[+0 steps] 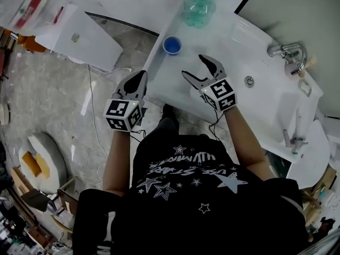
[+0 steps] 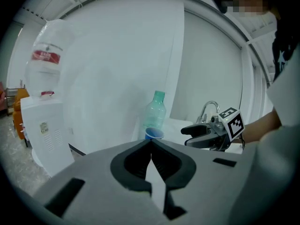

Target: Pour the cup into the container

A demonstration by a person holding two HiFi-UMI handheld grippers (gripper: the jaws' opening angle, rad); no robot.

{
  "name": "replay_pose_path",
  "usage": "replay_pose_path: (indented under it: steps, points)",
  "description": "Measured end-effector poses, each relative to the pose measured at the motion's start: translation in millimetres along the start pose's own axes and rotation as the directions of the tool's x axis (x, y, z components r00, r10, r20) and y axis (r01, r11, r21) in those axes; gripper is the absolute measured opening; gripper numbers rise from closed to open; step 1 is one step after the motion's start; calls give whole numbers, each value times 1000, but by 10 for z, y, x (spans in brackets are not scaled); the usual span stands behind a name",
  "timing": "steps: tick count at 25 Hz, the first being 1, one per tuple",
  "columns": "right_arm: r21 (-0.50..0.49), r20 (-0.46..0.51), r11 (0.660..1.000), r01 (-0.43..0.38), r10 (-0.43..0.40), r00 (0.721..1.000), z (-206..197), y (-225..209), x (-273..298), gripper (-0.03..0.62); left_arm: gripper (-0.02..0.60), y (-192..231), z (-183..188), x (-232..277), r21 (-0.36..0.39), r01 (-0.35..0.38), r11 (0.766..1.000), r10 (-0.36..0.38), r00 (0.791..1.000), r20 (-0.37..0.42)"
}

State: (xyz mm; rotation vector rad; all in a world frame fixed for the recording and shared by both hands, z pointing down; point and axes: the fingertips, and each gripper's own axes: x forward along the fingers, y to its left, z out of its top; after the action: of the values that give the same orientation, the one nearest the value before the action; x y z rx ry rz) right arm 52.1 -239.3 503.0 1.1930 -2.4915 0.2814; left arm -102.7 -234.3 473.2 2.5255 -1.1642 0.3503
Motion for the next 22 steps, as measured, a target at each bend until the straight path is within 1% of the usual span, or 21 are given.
replay_pose_path:
  steps: [2,6,10,13,17,22]
  points:
    - [-23,-8,1000,4,-4,1000,6,-30,151,341,11,100,33,88,4,16,1000,-16,1000,-11]
    - [-46,-36,999,-16,14,999,-24,-49,433,345,11,278,69,243,3,40,999,-40,999,-27]
    - [-25,-70,999,-36,34,997,-83,-36,680,369,11,413,59,362,-5,62,998,-62,997,-46]
    - [-6,-86,999,-42,42,995,-107,-31,825,371,11,488,50,444,-4,79,997,-79,995,-62]
    - [-15,-90,999,-36,34,995,-151,-73,966,370,11,558,59,538,5,102,995,-102,992,-79]
    - [-27,-70,999,-38,36,997,-62,-63,1092,371,11,635,88,612,10,116,993,-114,989,-90]
